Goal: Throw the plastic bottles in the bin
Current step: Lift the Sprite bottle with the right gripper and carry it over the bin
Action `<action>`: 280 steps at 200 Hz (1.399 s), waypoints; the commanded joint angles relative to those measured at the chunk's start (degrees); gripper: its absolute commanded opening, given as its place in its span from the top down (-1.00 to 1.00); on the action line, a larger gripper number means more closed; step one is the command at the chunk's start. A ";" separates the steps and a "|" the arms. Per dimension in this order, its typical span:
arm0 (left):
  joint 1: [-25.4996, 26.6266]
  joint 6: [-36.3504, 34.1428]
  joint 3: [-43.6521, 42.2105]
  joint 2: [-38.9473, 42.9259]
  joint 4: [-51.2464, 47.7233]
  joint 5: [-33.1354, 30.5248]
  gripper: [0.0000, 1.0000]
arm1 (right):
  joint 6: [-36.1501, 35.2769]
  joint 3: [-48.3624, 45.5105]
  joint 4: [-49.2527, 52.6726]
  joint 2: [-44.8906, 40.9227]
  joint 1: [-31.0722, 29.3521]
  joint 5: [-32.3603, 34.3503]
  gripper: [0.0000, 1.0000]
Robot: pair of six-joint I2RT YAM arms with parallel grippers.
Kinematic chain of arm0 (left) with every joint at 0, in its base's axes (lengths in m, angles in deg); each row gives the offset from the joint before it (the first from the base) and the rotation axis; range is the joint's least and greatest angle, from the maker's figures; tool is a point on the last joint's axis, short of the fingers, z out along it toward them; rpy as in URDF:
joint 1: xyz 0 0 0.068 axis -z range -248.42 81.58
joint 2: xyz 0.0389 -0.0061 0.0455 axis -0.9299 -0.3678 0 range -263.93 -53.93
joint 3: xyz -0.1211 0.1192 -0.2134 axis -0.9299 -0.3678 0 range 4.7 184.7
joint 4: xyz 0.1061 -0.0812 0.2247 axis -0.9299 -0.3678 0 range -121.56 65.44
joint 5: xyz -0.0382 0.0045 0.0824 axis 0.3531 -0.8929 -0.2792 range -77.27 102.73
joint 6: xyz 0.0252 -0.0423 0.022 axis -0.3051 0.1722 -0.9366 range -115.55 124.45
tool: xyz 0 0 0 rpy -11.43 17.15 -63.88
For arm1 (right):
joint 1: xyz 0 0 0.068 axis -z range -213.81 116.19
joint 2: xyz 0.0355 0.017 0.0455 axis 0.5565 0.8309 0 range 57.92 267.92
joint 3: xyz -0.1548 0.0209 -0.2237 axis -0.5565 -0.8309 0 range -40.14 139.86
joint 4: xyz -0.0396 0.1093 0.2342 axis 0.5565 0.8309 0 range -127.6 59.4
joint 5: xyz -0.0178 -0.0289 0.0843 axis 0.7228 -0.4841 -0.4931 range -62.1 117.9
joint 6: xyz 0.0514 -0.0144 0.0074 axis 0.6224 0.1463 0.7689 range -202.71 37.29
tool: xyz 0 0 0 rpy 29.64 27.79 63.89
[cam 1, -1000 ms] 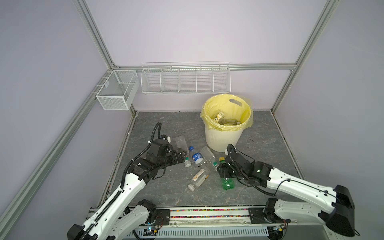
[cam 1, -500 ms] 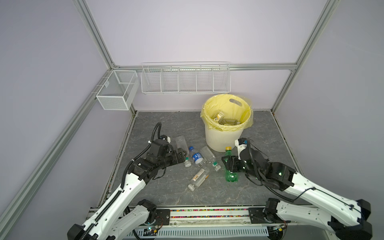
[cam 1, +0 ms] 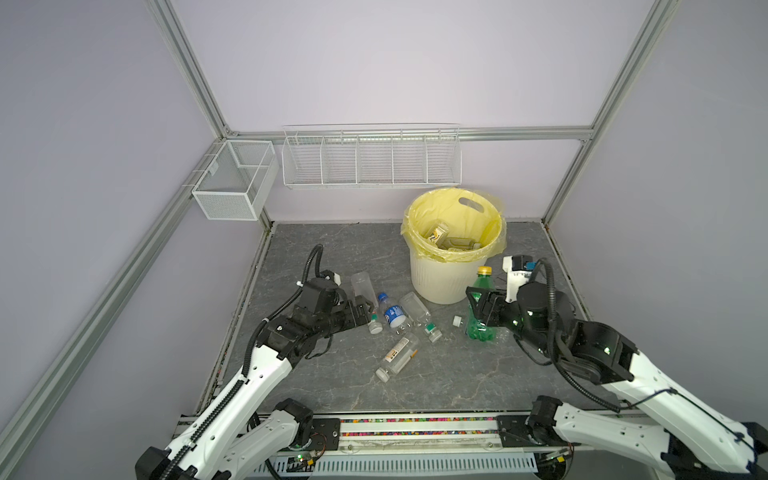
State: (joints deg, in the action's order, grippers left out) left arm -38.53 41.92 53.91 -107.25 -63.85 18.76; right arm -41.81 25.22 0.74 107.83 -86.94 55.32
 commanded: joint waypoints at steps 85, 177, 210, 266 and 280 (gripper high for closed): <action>-0.45 0.33 0.14 0.85 -1.36 -0.90 -0.99 | -8.16 11.97 -1.27 3.62 6.14 -0.63 -0.05; -0.53 0.72 -0.81 0.54 -0.37 -0.59 -0.99 | -10.14 13.83 -3.39 1.75 6.27 1.58 -0.04; -0.62 0.03 -0.93 1.26 -1.10 -1.37 -0.99 | -10.32 10.85 -3.87 -1.29 6.25 1.55 -0.04; -0.71 -0.20 -1.01 0.62 -0.62 -1.49 -0.99 | -8.48 5.14 -2.58 -8.12 6.24 2.89 -0.04; -0.71 -0.04 -0.89 0.09 -0.29 -1.12 -0.99 | -8.72 5.29 -2.60 -8.02 6.25 2.99 -0.05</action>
State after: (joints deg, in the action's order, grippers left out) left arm -38.82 42.12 53.43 -106.83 -63.95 18.10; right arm -50.79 31.28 -1.35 100.14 -81.03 56.89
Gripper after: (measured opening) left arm 0.994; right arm 0.626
